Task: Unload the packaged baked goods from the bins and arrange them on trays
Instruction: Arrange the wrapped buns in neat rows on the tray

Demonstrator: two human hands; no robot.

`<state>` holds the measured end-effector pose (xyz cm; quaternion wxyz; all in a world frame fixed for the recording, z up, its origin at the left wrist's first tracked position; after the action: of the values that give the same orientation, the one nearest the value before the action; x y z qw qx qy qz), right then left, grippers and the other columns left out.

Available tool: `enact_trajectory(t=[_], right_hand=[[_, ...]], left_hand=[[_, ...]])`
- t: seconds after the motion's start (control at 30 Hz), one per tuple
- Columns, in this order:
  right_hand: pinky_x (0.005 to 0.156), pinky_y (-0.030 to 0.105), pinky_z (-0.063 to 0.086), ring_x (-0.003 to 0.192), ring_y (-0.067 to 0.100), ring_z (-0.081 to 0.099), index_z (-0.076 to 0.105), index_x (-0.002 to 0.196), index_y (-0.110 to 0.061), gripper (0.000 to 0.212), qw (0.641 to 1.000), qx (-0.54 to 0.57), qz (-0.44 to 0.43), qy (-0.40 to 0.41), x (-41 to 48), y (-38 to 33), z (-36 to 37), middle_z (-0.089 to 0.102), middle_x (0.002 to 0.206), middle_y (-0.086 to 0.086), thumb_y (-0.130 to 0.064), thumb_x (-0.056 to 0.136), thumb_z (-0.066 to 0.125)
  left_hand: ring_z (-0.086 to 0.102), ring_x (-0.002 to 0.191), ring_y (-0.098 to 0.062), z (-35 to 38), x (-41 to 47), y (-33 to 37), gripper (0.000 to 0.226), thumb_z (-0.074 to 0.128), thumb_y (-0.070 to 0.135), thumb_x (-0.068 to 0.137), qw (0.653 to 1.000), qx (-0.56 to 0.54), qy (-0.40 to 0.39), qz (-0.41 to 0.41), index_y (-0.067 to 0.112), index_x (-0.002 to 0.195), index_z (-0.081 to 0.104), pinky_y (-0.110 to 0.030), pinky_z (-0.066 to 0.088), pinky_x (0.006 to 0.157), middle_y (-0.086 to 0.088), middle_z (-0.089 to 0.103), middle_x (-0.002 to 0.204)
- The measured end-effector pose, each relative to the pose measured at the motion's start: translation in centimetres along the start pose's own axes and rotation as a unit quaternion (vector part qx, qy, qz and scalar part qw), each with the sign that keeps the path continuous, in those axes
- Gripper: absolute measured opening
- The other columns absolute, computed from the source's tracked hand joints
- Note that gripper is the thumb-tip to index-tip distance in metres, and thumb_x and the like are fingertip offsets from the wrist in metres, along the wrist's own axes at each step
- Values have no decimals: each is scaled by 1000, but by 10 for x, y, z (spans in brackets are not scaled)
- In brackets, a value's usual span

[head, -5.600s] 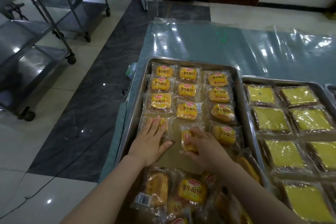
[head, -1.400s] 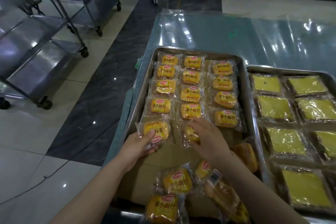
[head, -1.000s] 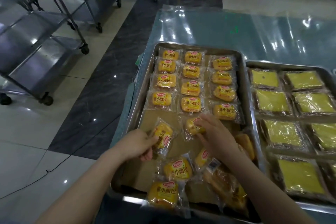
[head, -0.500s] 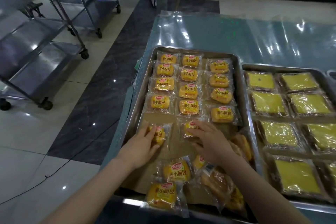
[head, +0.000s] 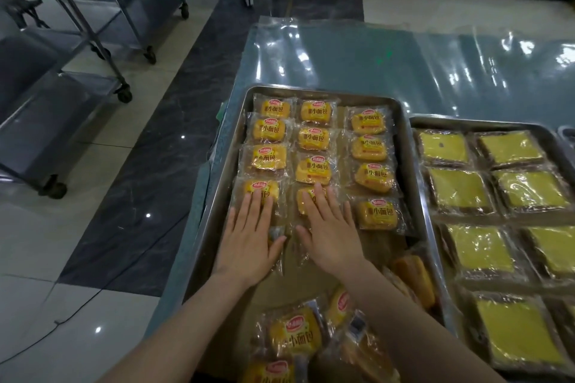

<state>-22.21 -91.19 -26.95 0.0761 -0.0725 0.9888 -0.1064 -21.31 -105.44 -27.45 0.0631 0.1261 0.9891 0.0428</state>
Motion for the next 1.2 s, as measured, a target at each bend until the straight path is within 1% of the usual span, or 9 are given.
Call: enact_trajectory(t=[0.27,0.47,0.53,0.6,0.67,0.73,0.93,1.1,1.2], right_hand=[[113,48,-6,143,25,-18,2,152,-29,61,1000,-2,15,9,13,4,6,-12,159,3,-50,98,21],[111,44,-11,142,20,-22,4,151,-29,63,998,66,20,13,9,0,-21,-14,157,-5,-56,96,15],[113,40,3,145,17,-6,23,148,-28,60,993,106,13,49,-8,8,-46,6,158,-7,-54,94,19],[106,34,30,137,17,34,46,135,-28,46,987,145,26,64,-30,29,-65,38,147,-7,-45,94,35],[89,30,47,108,15,57,60,121,-27,30,985,165,47,23,-52,49,-69,59,124,-5,-34,94,49],[77,30,49,95,16,61,67,111,-22,23,987,155,42,-20,-72,56,-67,66,107,-5,-26,91,56],[90,30,45,108,14,54,62,120,-29,32,994,93,-46,-13,-97,7,-61,63,118,-8,-27,88,60],[99,40,43,121,18,48,44,137,-29,57,963,26,-125,-238,-112,-59,4,51,136,-4,-39,84,65],[96,41,46,117,21,51,45,136,-28,57,964,1,-107,-245,-113,-61,14,53,133,-1,-31,84,67]], left_hand=[[-32,137,-20,6,33,-7,73,-5,68,84,1000,-20,-12,6,32,142,-28,-44,-13,113,1,-34,150],[-32,137,-12,-18,20,1,75,-5,67,85,999,-39,10,28,25,144,-26,-35,-16,113,1,-31,151],[-31,136,-8,-27,5,5,74,-2,66,87,997,-63,16,33,24,144,-24,-31,-15,112,3,-29,151],[-30,135,-4,-31,-13,8,72,3,65,88,995,-97,6,37,27,144,-20,-27,-14,112,6,-25,152],[-25,137,-2,-30,-33,11,71,8,65,87,989,-141,-19,42,30,144,-14,-26,-9,112,10,-20,153],[-13,141,-2,-24,-54,8,67,17,64,87,977,-203,-53,32,37,143,-6,-29,2,114,14,-9,155],[8,140,-1,-15,-110,-10,57,44,45,94,953,-295,-70,-5,40,144,17,-36,19,116,16,12,154],[24,134,-2,-12,-140,-18,55,46,44,94,952,-296,-68,-20,42,143,21,-31,28,110,21,18,147],[41,124,0,0,-159,-14,48,50,54,88,924,-362,-121,-24,52,132,32,-22,35,99,20,41,138]])
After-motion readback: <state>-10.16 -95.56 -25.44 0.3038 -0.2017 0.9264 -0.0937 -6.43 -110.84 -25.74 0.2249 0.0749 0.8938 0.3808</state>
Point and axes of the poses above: each hand's wrist, its own x-axis towards the middle knuckle, its own z-axis out of the palm, y = z × x, the point moved 10 cm from there along x, towards the middle knuckle
